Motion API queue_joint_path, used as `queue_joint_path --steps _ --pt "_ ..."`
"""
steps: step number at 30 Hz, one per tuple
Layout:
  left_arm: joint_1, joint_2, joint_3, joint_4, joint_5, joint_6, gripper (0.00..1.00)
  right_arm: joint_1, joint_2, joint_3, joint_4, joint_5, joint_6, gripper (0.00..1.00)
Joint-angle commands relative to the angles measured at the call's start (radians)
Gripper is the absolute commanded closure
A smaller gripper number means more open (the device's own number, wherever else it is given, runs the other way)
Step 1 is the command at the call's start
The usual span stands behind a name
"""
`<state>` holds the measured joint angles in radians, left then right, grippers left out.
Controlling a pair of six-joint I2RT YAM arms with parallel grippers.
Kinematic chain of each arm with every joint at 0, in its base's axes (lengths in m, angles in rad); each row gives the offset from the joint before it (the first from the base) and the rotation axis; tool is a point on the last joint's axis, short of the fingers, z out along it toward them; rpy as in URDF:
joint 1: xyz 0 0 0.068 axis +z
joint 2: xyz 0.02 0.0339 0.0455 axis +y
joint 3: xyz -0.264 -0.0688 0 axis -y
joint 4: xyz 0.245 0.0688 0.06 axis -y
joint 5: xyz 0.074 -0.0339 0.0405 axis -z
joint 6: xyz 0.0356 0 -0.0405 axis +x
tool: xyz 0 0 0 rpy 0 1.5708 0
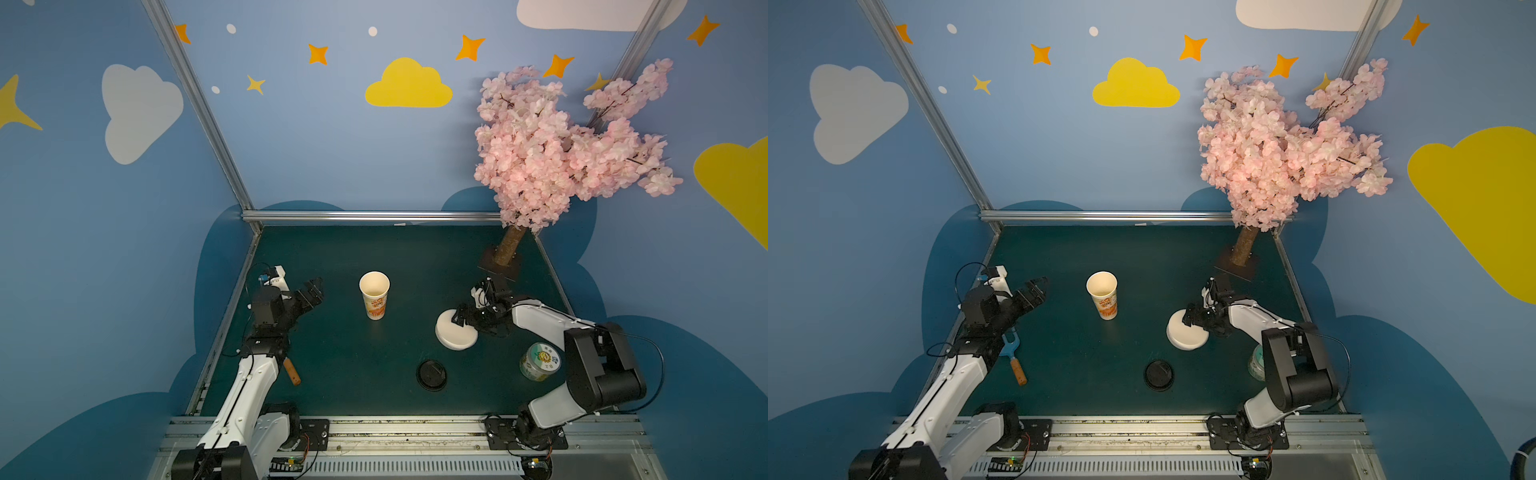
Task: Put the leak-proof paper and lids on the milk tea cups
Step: Pick up the leak-proof paper from the center of the board.
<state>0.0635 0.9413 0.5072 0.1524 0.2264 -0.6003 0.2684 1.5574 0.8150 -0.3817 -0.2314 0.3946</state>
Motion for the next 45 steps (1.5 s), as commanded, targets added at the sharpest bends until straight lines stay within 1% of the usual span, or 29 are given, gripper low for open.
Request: queue_joint_path --steps 1,3,4,8,11,16,18,22,24,27,28,30,35,39,45 --pt "0.0 0.01 0.005 0.044 0.126 -0.01 0.0 0.005 0.055 0.026 -0.126 0.062 0.001 0.17" --pt "-0.001 0.013 0.001 0.056 0.143 -0.01 0.0 0.006 0.068 0.041 -0.14 0.077 0.013 0.2" --pt "0.001 0.014 -0.002 0.059 0.148 -0.011 0.0 0.01 0.08 0.058 -0.166 0.108 0.022 0.21" --pt "-0.001 0.02 -0.004 0.061 0.157 -0.005 0.0 0.057 0.129 0.148 -0.319 0.251 0.026 0.19" --pt "0.0 0.02 -0.006 0.062 0.156 0.0 0.0 0.092 0.139 0.202 -0.396 0.354 0.034 0.17" --pt "0.001 0.018 -0.008 0.061 0.159 0.007 0.0 0.104 0.234 0.279 -0.439 0.379 0.029 0.17" --pt "0.0 0.006 -0.007 0.05 0.158 0.014 0.0 0.104 0.257 0.298 -0.453 0.39 0.035 0.18" --pt "0.0 -0.016 -0.009 0.031 0.14 0.032 0.0 0.099 0.216 0.283 -0.412 0.379 0.043 0.21" --pt "0.0 -0.024 -0.009 0.026 0.139 0.035 0.0 0.079 0.214 0.281 -0.397 0.35 0.038 0.26" --pt "0.0 -0.035 -0.01 0.02 0.141 0.039 0.0 0.042 0.211 0.246 -0.322 0.246 0.027 0.36" --pt "0.0 -0.04 -0.01 0.013 0.138 0.042 0.0 0.033 0.209 0.233 -0.303 0.225 0.028 0.41" --pt "0.0 -0.052 -0.008 -0.002 0.129 0.048 0.0 0.028 0.193 0.22 -0.293 0.228 0.037 0.47" --pt "0.0 -0.072 -0.006 -0.021 0.12 0.059 0.0 0.026 0.121 0.198 -0.282 0.193 0.028 0.48" --pt "0.0 -0.073 -0.008 -0.019 0.121 0.056 0.0 0.025 0.098 0.205 -0.298 0.195 0.022 0.48" --pt "0.0 -0.072 -0.01 -0.021 0.117 0.06 0.0 0.02 0.079 0.2 -0.294 0.201 0.019 0.61"
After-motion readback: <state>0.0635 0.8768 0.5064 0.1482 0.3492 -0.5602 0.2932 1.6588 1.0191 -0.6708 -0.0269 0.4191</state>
